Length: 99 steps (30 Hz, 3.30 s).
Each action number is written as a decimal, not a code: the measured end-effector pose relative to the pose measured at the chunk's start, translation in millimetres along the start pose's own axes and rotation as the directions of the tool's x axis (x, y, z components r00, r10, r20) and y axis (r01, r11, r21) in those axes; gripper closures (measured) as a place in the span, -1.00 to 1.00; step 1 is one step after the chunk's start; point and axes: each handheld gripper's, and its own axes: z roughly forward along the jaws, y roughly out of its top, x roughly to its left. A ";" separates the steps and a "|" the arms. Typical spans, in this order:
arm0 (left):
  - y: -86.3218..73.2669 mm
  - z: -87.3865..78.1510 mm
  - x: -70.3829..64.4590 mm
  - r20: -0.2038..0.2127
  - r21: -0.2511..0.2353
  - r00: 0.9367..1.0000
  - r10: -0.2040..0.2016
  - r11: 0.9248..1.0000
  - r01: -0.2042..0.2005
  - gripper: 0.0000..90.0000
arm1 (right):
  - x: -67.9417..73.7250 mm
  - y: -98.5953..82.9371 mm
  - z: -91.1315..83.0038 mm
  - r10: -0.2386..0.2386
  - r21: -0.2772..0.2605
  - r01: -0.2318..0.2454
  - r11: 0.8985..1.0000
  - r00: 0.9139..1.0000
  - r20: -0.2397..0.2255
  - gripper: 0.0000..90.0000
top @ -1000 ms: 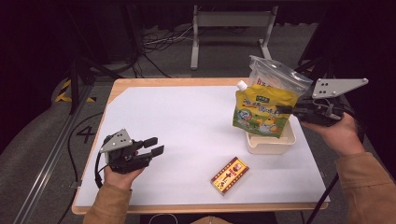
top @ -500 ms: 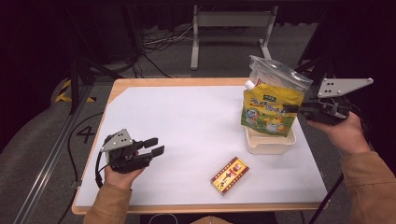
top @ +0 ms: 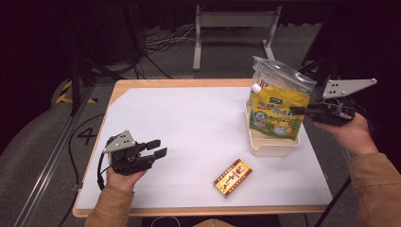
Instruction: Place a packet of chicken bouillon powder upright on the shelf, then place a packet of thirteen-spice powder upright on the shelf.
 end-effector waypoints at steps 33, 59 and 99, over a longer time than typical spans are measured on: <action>-0.3 7.1 -0.3 0.016 0.028 1.000 -0.013 1.000 0.013 0.16 | -2.8 -24.5 22.0 0.014 0.036 -0.017 0.999 0.996 0.088 0.90; -0.9 14.4 -0.9 0.028 0.057 1.000 -0.010 0.998 0.009 0.13 | -5.9 -65.8 29.1 0.159 0.012 -0.162 0.987 0.982 0.104 0.80; 11.9 52.7 -36.0 0.077 0.189 0.996 0.039 0.981 -0.053 -0.46 | 52.6 -51.6 -10.9 0.238 -0.055 -0.233 0.971 0.963 0.125 0.23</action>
